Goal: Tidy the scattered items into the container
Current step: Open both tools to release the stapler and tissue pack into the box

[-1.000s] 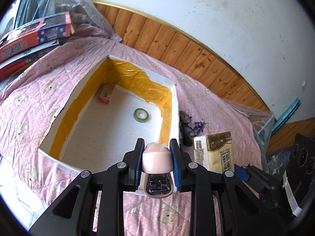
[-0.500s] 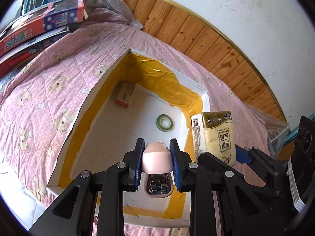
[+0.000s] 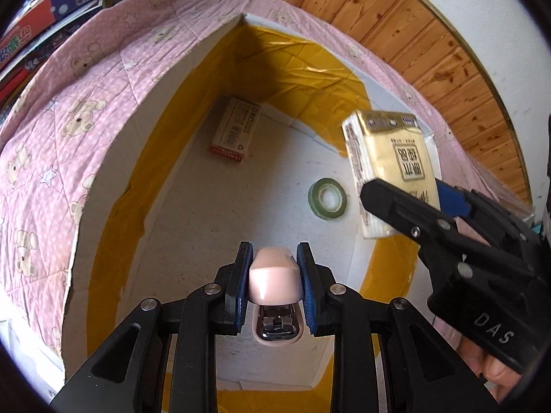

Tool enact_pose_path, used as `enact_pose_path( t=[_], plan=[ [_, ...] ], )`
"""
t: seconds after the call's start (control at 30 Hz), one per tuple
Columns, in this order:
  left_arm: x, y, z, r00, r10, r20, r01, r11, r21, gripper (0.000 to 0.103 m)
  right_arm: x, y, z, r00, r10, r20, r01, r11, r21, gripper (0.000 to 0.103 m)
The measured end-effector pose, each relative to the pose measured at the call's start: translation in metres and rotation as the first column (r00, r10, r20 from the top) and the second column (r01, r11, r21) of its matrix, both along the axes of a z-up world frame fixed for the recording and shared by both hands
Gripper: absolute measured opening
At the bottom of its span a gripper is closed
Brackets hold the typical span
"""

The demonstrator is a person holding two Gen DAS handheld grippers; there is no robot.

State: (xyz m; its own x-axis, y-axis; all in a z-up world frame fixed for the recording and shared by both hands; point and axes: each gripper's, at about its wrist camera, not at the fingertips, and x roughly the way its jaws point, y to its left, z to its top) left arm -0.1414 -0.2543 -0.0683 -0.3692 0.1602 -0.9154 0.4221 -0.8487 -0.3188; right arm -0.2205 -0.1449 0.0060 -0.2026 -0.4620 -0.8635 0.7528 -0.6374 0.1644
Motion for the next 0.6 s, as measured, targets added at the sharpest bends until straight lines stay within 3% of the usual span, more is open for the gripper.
enact_pose_path(
  t=[0.2, 0.23, 0.3, 0.33, 0.43, 0.6],
  plan=[
    [-0.010, -0.013, -0.018, 0.997, 0.043, 0.061, -0.044, 0.999, 0.025, 0.030, -0.022, -0.026, -0.021, 0.994, -0.043, 0.104, 0.041, 0.999, 0.030, 0.050],
    [-0.011, -0.015, -0.018, 0.997, 0.051, 0.061, -0.053, 0.998, 0.036, 0.033, -0.026, -0.029, -0.026, 0.991, -0.051, 0.121, 0.047, 0.998, 0.036, 0.054],
    [-0.009, -0.022, -0.013, 0.995, 0.087, 0.049, -0.088, 0.996, 0.022, 0.048, -0.031, -0.030, -0.030, 0.987, -0.088, 0.133, 0.084, 0.996, 0.036, 0.061],
    [-0.008, -0.025, -0.008, 0.995, 0.097, 0.032, -0.097, 0.995, 0.019, 0.050, -0.033, -0.026, -0.029, 0.985, -0.119, 0.124, 0.116, 0.993, 0.026, 0.070],
    [-0.005, -0.030, 0.000, 0.995, 0.093, 0.019, -0.094, 0.995, 0.015, 0.051, -0.034, -0.016, -0.021, 0.979, -0.141, 0.148, 0.146, 0.989, -0.026, 0.071],
    [-0.002, -0.023, 0.007, 0.997, 0.069, 0.031, -0.067, 0.997, -0.048, 0.051, -0.022, -0.017, -0.011, 0.986, -0.103, 0.130, 0.105, 0.994, -0.012, 0.071]
  ],
)
